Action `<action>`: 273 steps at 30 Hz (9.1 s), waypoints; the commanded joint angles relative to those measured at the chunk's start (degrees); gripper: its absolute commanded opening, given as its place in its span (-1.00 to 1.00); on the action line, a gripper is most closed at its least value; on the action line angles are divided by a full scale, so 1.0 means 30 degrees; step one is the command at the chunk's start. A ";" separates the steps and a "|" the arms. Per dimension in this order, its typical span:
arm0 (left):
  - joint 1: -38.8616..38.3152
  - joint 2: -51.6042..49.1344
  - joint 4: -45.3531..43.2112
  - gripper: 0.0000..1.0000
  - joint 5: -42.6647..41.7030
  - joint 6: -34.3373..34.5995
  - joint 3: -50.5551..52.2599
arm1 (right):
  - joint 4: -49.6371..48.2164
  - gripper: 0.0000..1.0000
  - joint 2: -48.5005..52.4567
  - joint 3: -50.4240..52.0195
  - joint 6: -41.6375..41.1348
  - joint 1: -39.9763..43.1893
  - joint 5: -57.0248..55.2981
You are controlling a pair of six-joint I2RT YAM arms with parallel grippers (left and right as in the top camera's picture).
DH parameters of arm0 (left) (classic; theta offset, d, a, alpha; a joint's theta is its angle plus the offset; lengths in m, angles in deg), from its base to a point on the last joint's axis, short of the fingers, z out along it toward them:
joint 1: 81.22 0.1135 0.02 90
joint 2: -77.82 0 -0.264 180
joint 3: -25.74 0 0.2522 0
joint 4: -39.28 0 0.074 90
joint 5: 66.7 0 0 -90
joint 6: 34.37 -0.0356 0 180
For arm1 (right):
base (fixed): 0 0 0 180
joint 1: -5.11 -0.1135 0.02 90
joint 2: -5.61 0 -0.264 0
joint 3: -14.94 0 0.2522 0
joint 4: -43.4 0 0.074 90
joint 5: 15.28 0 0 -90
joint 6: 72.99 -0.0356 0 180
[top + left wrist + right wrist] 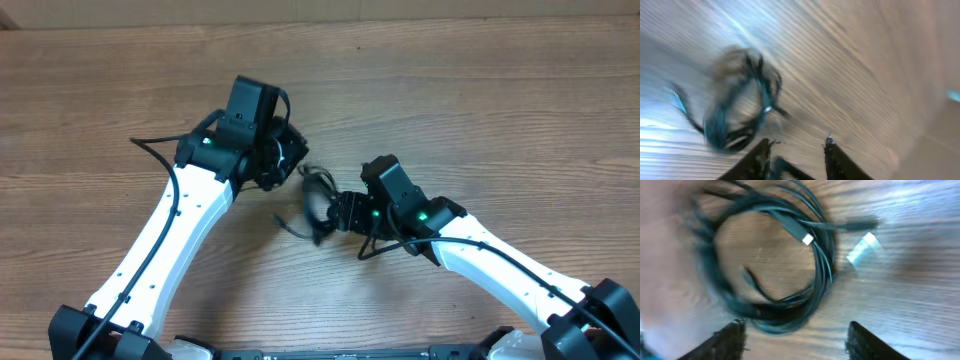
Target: Untangle cables
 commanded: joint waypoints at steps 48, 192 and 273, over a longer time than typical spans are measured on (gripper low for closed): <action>0.0066 -0.7322 -0.1479 -0.64 0.2324 -0.7344 0.1690 | -0.0022 1.00 0.0124 0.0102 0.1188 -0.0073 -0.3133; -0.1311 -0.5748 -0.1224 0.12 -0.2856 -0.0750 -0.0743 | 0.4466 0.71 -0.1246 -0.4284 -0.1166 0.4903 -0.6841; -0.0947 -0.1494 -0.1479 -0.91 0.0080 0.0794 -0.0801 | 0.3483 0.16 0.2922 -0.4116 -0.9347 0.4124 0.4051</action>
